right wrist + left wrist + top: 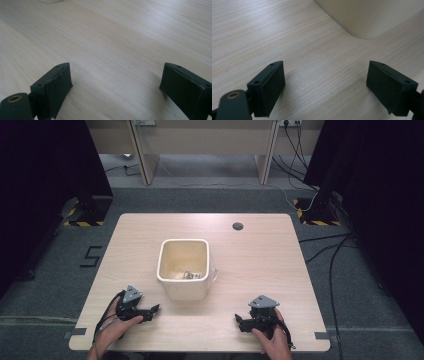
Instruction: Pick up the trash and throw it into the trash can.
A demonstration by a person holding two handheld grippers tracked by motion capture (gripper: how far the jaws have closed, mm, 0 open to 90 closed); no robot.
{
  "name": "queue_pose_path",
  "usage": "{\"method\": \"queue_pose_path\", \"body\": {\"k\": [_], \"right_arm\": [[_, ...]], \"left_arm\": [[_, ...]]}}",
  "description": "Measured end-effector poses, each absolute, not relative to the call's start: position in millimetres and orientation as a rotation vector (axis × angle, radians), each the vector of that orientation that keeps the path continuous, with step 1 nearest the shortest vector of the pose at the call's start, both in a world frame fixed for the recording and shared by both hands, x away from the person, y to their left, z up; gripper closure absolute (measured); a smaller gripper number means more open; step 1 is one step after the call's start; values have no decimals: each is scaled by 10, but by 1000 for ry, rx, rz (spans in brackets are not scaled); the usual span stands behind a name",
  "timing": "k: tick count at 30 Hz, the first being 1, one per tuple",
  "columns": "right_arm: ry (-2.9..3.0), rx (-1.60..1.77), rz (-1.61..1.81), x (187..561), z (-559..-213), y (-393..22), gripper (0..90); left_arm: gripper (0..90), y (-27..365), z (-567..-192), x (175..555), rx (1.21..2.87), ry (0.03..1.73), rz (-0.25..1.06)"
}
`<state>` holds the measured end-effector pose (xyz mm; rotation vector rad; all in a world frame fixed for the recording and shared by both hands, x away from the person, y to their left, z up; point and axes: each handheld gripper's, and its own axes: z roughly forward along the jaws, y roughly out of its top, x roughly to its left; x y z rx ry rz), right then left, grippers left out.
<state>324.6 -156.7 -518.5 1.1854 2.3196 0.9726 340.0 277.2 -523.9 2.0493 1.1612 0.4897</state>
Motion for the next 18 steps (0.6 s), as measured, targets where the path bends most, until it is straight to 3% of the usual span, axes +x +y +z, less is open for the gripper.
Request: {"method": "queue_pose_path", "body": {"k": [18], "right_arm": [[2322,1186,972,3243,-5185,-1568,101]], "left_arm": [[137,2762,-5244,3353,2046,1164,493]]}}
